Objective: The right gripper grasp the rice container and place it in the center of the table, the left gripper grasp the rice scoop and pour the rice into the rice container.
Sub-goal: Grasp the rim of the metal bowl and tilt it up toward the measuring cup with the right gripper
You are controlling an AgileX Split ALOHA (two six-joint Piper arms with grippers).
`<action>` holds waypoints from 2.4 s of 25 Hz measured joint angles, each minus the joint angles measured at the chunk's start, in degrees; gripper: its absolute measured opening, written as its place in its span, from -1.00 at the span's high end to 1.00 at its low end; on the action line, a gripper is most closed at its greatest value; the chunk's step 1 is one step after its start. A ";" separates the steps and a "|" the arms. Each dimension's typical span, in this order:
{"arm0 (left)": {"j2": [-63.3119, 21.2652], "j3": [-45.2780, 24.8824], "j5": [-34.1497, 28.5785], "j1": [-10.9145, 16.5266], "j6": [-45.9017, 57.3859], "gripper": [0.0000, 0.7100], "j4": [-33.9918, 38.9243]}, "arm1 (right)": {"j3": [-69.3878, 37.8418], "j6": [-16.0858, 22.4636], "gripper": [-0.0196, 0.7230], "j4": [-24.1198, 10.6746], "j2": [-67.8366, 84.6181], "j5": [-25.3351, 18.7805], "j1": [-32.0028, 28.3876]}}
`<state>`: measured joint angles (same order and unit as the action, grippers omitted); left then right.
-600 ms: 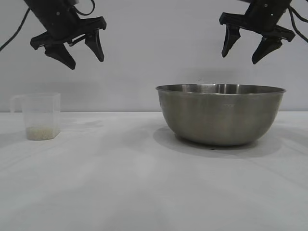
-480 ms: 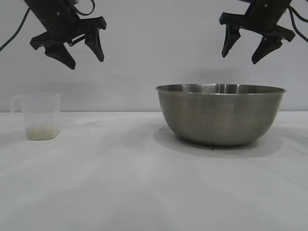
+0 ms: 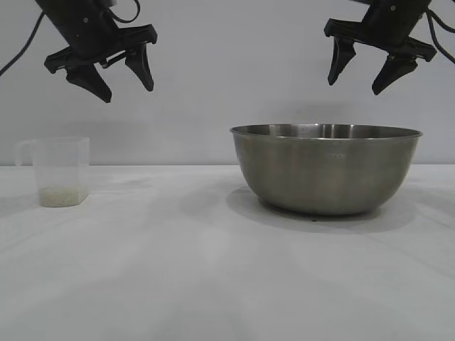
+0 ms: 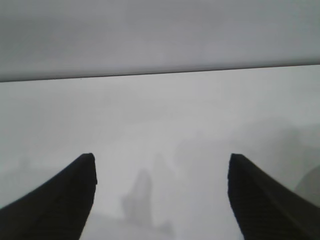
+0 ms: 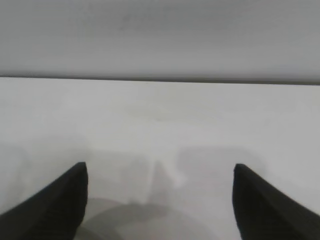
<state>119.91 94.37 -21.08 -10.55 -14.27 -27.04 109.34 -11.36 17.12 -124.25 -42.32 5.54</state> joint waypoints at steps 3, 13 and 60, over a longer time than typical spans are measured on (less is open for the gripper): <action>0.00 0.00 0.00 0.00 0.00 -0.39 0.00 | 0.00 0.00 -0.52 -2.13 1.21 -1.94 0.00; 0.00 0.00 0.00 0.00 0.00 -0.39 1.12 | 0.32 0.00 -0.52 -5.69 4.70 -20.08 0.00; 0.00 0.00 -0.10 0.00 0.00 -0.39 1.12 | 0.39 4.43 0.41 -3.71 -10.31 -27.96 0.00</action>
<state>119.91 94.37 -21.18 -10.55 -14.27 -25.92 109.73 -6.94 13.41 -134.56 -70.27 5.54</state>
